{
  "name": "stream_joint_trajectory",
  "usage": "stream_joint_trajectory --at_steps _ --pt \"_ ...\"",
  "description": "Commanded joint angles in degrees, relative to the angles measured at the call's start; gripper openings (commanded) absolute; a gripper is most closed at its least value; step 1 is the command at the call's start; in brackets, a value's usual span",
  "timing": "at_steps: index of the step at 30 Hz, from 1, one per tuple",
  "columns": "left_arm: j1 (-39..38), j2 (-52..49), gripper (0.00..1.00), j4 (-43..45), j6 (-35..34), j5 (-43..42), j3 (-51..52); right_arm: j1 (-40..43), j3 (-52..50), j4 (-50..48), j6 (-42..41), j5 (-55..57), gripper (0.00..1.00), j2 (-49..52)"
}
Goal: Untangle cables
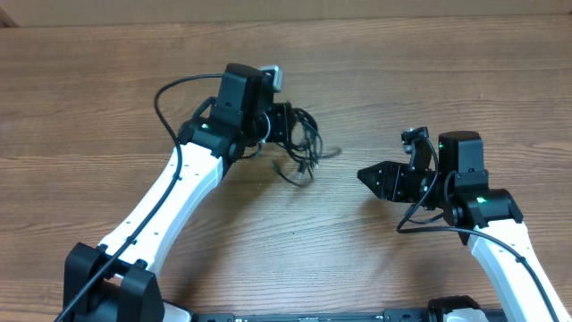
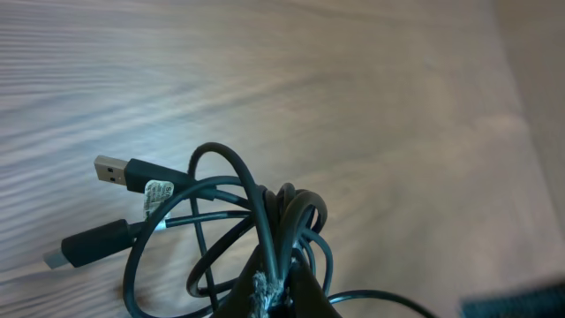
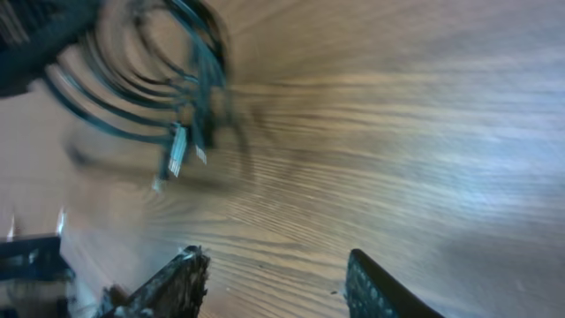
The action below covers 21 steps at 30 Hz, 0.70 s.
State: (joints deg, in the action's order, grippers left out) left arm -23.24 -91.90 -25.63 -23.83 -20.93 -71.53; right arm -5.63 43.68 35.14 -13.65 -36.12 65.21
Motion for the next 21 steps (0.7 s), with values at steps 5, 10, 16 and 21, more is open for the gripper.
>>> stream_joint_trajectory --at_steps 5,10,16,21 --pt "-2.47 1.60 0.04 2.51 11.72 -18.38 -1.07 0.11 0.15 -2.49 1.95 -6.36 0.49 -0.15" --pt "-3.89 1.60 0.04 3.82 14.19 -20.39 -1.07 0.11 0.15 -3.58 1.92 -5.97 0.41 -0.15" --pt "-6.05 1.60 0.04 4.33 15.08 -21.31 -1.07 0.11 0.15 -4.85 1.95 -5.95 0.35 -0.15" --pt "-6.95 1.66 0.04 5.86 15.04 -22.64 -1.07 0.11 0.15 -4.85 1.95 -5.95 0.32 -0.15"
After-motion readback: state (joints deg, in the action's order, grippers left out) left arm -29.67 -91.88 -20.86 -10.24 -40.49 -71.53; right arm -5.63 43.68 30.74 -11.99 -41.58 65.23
